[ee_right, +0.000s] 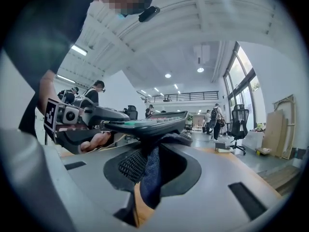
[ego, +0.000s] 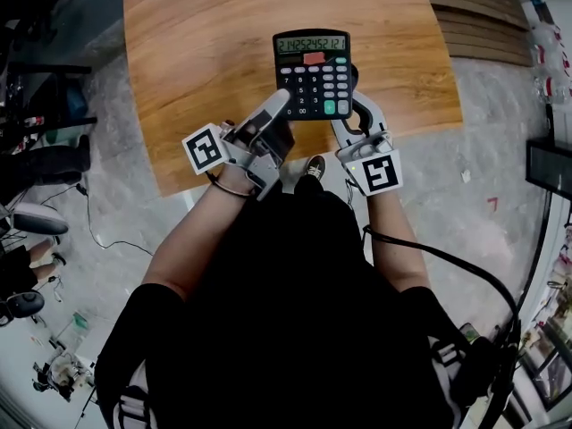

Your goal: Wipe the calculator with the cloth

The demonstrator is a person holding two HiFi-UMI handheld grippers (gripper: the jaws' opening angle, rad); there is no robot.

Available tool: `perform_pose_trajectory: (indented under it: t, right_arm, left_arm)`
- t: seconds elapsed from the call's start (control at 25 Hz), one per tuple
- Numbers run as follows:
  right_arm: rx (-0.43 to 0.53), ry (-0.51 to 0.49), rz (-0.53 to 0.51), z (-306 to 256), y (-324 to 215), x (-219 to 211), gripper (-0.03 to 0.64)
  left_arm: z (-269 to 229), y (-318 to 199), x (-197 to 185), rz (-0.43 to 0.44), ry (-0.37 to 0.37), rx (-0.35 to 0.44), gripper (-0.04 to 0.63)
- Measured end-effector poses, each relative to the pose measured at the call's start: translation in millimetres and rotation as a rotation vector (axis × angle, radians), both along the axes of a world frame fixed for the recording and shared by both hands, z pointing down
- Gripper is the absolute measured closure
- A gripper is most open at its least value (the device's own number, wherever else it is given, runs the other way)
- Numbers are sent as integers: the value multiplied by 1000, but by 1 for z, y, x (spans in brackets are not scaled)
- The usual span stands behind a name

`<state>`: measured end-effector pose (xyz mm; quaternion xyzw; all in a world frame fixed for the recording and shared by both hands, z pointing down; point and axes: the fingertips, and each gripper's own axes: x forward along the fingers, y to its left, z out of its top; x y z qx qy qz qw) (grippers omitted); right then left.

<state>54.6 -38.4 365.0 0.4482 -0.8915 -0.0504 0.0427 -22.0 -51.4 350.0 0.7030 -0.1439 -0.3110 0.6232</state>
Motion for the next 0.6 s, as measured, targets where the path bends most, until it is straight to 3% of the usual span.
perform_pose_trajectory:
  t: [0.24, 0.36, 0.6]
  right_arm:
    - [-19, 38, 50, -1, -25, -2, 548]
    - [-29, 30, 73, 2, -30, 0, 548]
    - [-23, 26, 22, 4, -17, 2, 548]
  left_arm:
    - [-3, 2, 3, 46, 23, -30, 526]
    - [-2, 3, 3, 60, -3, -13, 525]
    - [8, -10, 4, 11, -35, -22, 525]
